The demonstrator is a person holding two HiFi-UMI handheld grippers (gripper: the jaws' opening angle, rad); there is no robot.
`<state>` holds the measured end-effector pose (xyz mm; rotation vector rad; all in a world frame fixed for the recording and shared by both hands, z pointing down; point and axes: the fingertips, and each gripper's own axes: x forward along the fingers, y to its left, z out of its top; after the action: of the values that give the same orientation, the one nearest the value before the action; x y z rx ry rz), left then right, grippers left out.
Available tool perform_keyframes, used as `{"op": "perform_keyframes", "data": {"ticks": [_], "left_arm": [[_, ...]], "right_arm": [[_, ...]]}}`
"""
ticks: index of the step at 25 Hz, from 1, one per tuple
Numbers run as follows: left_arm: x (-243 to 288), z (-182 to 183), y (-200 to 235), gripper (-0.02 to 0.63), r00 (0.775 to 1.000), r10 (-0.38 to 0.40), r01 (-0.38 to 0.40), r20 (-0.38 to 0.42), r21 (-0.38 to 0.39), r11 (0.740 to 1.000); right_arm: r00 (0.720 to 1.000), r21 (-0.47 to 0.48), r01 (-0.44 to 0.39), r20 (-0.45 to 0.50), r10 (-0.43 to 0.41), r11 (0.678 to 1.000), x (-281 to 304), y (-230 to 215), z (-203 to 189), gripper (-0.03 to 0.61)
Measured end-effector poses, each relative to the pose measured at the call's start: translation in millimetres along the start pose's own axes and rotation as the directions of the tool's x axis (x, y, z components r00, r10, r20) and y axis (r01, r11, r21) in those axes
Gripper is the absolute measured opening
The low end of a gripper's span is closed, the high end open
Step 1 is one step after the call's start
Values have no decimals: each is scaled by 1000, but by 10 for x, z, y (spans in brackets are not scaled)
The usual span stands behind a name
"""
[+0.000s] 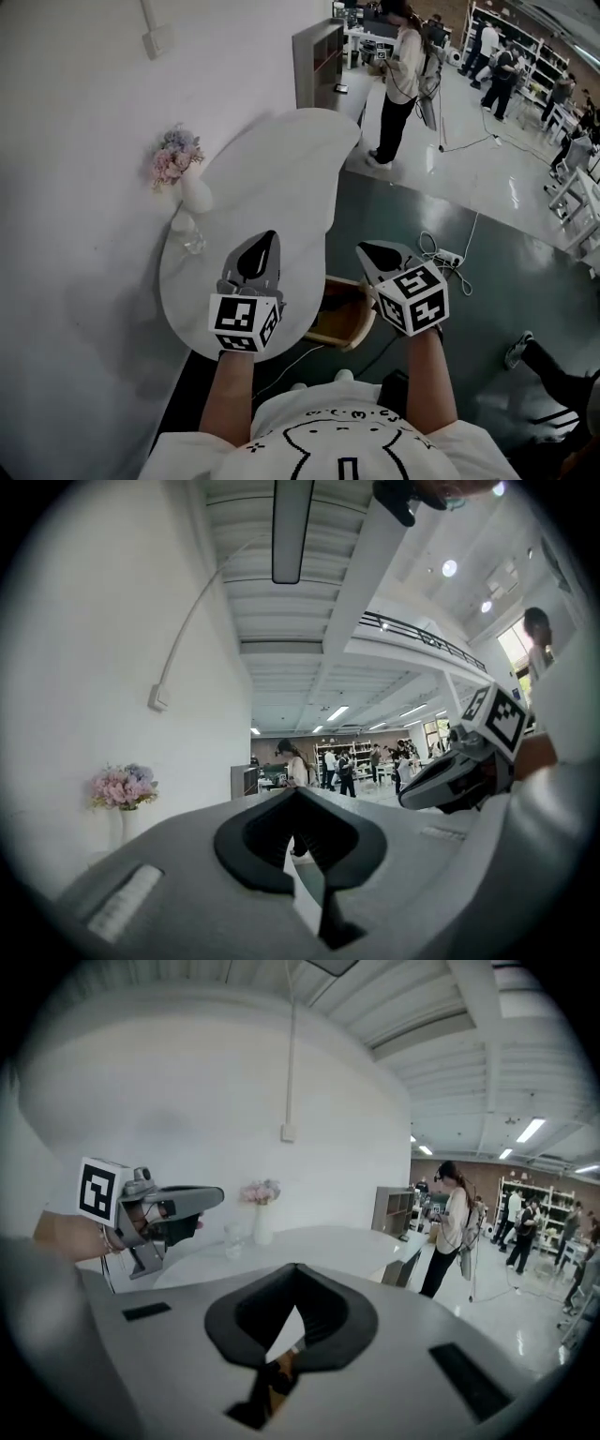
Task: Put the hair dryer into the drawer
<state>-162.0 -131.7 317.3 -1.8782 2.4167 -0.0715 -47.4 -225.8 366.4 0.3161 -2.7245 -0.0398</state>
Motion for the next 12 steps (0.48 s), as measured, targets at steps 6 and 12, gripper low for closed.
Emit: {"op": "perform_keyframes", "data": {"ticks": [6,12], "left_arm": [[22,255,75,13,998,10,-7,68,-54,999],[17,589,72,12,993,-4,2,117,15,1000]], "right_arm": [[981,-47,114,162,-105,992,-286,-85,343,-2],[951,-47,192,255,-174,980,-501,-141,627,-2]]}}
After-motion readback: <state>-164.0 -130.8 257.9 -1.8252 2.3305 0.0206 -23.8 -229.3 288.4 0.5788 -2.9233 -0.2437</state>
